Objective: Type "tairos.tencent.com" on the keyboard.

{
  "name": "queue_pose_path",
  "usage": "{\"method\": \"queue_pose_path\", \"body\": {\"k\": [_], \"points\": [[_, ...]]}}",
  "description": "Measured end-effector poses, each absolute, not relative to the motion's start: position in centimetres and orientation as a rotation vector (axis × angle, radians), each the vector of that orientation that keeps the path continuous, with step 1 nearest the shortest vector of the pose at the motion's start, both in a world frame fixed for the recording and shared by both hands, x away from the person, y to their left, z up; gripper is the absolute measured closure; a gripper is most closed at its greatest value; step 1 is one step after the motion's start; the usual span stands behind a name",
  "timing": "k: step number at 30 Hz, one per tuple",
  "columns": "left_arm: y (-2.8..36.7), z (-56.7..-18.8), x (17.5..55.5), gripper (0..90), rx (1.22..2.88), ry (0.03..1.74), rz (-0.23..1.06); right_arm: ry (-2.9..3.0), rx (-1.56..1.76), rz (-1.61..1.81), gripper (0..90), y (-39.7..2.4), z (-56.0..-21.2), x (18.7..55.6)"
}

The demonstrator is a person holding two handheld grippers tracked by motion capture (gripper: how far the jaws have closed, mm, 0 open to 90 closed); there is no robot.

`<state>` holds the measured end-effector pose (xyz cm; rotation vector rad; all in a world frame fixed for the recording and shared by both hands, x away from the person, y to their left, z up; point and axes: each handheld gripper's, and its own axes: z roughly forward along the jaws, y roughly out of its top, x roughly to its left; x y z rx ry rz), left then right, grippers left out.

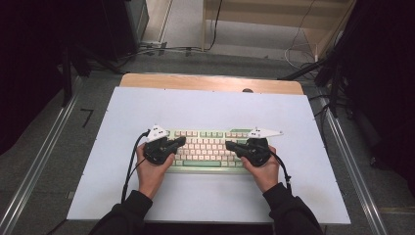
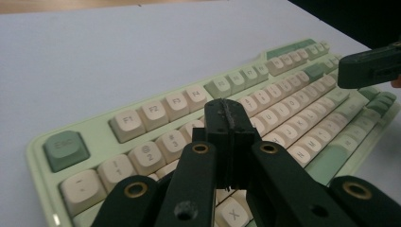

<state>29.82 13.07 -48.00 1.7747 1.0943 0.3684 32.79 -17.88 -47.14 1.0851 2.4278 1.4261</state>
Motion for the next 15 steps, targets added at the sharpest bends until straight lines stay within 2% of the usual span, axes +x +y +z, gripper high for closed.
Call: {"method": "queue_pose_path", "body": {"k": [15], "points": [[11.5, -48.3, 30.9, 90.0, 1.811, 1.080, 0.352, 2.434, 1.051, 1.407, 88.0, -17.2, -47.5, 33.1]]}}
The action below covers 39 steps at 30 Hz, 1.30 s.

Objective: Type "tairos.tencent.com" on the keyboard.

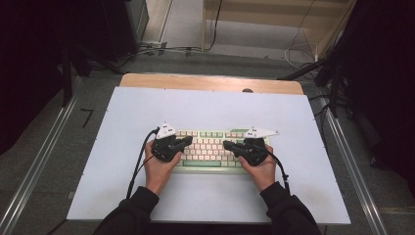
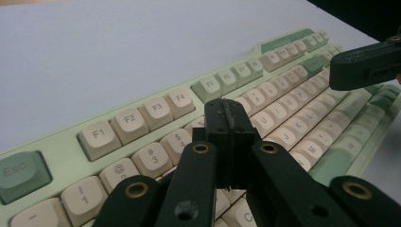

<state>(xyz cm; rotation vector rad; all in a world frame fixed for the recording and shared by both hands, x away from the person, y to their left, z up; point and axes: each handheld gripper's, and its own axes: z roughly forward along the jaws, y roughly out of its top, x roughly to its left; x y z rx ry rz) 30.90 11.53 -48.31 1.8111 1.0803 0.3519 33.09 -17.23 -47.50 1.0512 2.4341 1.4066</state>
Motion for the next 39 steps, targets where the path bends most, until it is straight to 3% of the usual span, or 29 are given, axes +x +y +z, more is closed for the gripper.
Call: {"method": "queue_pose_path", "body": {"k": [39], "points": [[9.2, -49.4, 32.0, 90.0, 1.906, 1.086, 0.333, 2.451, 1.056, 1.379, 87.9, -17.0, -47.7, 33.2]]}}
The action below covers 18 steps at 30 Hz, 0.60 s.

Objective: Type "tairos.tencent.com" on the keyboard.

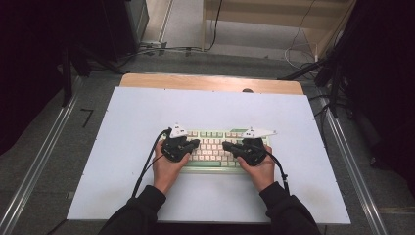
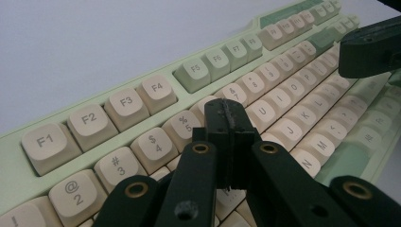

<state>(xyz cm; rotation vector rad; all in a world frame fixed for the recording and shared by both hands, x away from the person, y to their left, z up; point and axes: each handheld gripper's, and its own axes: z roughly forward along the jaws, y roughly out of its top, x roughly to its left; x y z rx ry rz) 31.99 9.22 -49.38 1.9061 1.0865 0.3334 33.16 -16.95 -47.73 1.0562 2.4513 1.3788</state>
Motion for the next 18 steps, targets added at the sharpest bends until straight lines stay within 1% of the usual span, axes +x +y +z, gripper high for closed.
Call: {"method": "queue_pose_path", "body": {"k": [12, 18], "points": [[9.19, -49.37, 32.18, 90.0, 1.936, 1.103, 0.320, 2.450, 1.058, 1.378, 87.9, -16.92, -47.75, 33.14], [9.18, -48.78, 31.71, 90.0, 1.895, 1.070, 0.329, 2.449, 1.059, 1.380, 87.9, -16.97, -47.72, 33.17]]}}
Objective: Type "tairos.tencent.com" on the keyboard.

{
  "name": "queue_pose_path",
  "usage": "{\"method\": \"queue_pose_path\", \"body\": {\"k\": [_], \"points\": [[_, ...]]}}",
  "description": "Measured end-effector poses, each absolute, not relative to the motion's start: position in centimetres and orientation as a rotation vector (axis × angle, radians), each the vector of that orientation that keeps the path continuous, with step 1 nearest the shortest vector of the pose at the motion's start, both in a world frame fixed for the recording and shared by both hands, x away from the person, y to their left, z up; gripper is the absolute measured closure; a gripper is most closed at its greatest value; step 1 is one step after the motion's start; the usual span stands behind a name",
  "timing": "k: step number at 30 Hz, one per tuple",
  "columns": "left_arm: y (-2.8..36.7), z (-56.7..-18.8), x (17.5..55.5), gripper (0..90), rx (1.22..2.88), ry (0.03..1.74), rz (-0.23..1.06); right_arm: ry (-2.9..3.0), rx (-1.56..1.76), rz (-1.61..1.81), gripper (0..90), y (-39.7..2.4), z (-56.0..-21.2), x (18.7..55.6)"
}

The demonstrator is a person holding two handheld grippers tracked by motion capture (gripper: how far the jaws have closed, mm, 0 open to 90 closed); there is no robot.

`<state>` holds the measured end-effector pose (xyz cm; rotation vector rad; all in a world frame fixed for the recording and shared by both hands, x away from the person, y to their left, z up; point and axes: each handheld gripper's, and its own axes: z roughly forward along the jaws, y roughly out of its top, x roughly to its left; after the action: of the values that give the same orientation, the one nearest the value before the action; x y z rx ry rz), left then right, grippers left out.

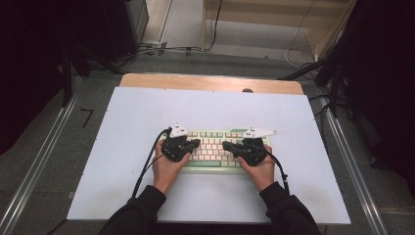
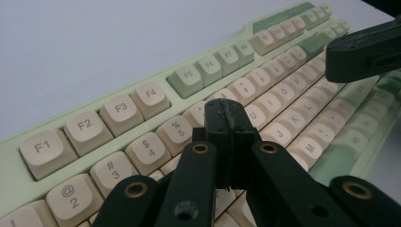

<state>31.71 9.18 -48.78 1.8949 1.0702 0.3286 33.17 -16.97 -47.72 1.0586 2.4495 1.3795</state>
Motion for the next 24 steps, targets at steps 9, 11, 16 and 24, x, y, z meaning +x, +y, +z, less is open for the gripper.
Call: {"method": "queue_pose_path", "body": {"k": [9, 11, 16, 24], "points": [[9.8, -48.5, 31.6, 90.0, 1.864, 1.075, 0.314, 2.450, 1.056, 1.378, 87.9, -16.9, -47.8, 33.2], [9.9, -48.5, 31.5, 90.0, 1.862, 1.071, 0.318, 2.450, 1.056, 1.377, 87.9, -16.9, -47.8, 33.2], [10.1, -48.4, 31.4, 90.0, 1.852, 1.074, 0.322, 2.449, 1.057, 1.378, 87.8, -16.9, -47.8, 33.2], [10.5, -48.3, 31.3, 90.0, 1.846, 1.076, 0.315, 2.451, 1.059, 1.374, 87.8, -16.9, -47.8, 33.2]]}}
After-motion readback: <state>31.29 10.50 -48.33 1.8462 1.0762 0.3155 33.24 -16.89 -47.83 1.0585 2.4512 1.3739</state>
